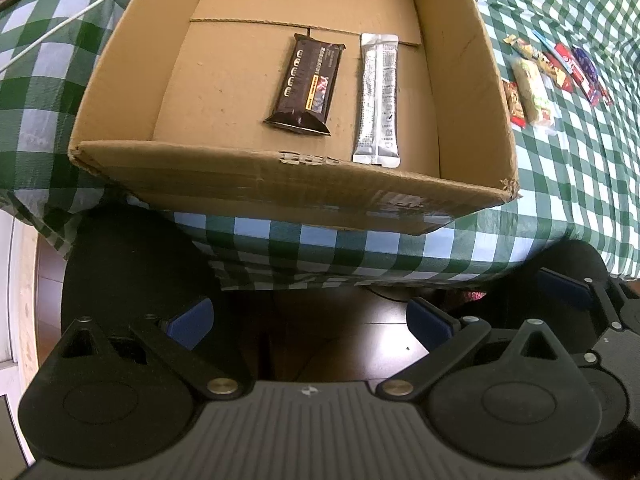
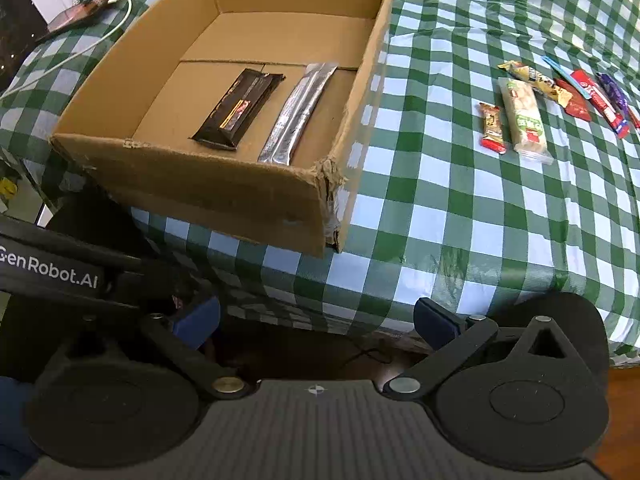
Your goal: Organize snacks
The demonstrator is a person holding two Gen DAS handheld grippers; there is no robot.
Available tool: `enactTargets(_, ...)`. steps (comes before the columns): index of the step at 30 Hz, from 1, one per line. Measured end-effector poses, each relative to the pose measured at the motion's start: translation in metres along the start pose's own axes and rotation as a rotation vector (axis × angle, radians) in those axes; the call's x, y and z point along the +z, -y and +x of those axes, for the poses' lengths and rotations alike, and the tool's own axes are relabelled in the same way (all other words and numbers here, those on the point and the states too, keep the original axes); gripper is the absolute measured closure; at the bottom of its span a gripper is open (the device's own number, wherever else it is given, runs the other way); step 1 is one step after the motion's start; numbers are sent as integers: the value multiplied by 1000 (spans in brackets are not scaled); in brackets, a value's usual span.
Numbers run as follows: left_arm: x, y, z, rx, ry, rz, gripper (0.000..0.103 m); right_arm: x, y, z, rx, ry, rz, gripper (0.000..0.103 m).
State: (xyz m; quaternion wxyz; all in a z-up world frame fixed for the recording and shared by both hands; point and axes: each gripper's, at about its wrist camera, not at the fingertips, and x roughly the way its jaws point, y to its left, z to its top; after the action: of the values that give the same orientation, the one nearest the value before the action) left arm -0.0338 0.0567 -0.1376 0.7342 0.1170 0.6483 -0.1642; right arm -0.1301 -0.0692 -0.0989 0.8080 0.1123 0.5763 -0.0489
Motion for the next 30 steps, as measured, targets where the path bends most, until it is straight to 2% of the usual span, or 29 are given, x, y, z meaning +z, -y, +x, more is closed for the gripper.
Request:
enactTargets(8, 4, 2, 6, 0, -16, 8, 0, 2, -7, 10, 6, -27, -52, 1)
enactTargets(16, 7, 4, 2, -4, -4, 5, 0, 4, -5, 15, 7, -32, -49, 1)
enactTargets(20, 10, 4, -12, -2, 60, 3, 0, 4, -5, 7, -1, 13, -43, 1)
enactTargets(26, 19, 2, -45, 20, 198, 18, 0, 7, -2, -19, -7, 149, -14, 1)
enactTargets(30, 18, 4, -60, 33, 256, 24, 0, 6, 2, -35, 3, 213, 15, 1)
